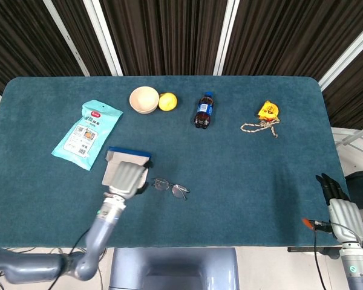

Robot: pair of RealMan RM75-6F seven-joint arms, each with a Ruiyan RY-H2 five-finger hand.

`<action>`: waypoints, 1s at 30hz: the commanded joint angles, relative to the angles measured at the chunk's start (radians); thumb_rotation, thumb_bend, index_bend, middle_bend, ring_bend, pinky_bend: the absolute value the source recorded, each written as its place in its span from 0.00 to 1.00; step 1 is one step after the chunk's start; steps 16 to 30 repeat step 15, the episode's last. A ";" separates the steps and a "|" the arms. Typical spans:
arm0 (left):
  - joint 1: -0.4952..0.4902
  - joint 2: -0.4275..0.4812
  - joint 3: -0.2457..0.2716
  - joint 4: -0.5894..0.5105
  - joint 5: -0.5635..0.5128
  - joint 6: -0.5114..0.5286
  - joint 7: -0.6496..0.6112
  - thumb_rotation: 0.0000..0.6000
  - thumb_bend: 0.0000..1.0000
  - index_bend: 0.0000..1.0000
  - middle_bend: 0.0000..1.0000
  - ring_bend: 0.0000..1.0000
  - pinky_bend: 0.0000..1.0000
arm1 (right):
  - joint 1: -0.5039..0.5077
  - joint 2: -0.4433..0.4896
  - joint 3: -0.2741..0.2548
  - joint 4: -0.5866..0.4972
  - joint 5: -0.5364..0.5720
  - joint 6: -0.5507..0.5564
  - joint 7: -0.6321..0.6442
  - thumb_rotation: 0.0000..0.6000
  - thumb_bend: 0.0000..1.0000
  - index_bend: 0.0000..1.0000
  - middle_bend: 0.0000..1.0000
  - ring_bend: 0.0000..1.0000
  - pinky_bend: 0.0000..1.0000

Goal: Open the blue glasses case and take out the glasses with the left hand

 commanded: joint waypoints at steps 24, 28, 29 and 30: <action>0.401 0.476 0.340 -0.013 0.438 0.335 -0.327 1.00 0.13 0.00 0.00 0.00 0.01 | -0.006 -0.016 -0.013 0.025 -0.040 0.037 -0.074 1.00 0.15 0.00 0.00 0.00 0.21; 0.401 0.476 0.340 -0.013 0.438 0.335 -0.327 1.00 0.13 0.00 0.00 0.00 0.01 | -0.006 -0.016 -0.013 0.025 -0.040 0.037 -0.074 1.00 0.15 0.00 0.00 0.00 0.21; 0.401 0.476 0.340 -0.013 0.438 0.335 -0.327 1.00 0.13 0.00 0.00 0.00 0.01 | -0.006 -0.016 -0.013 0.025 -0.040 0.037 -0.074 1.00 0.15 0.00 0.00 0.00 0.21; 0.401 0.476 0.340 -0.013 0.438 0.335 -0.327 1.00 0.13 0.00 0.00 0.00 0.01 | -0.006 -0.016 -0.013 0.025 -0.040 0.037 -0.074 1.00 0.15 0.00 0.00 0.00 0.21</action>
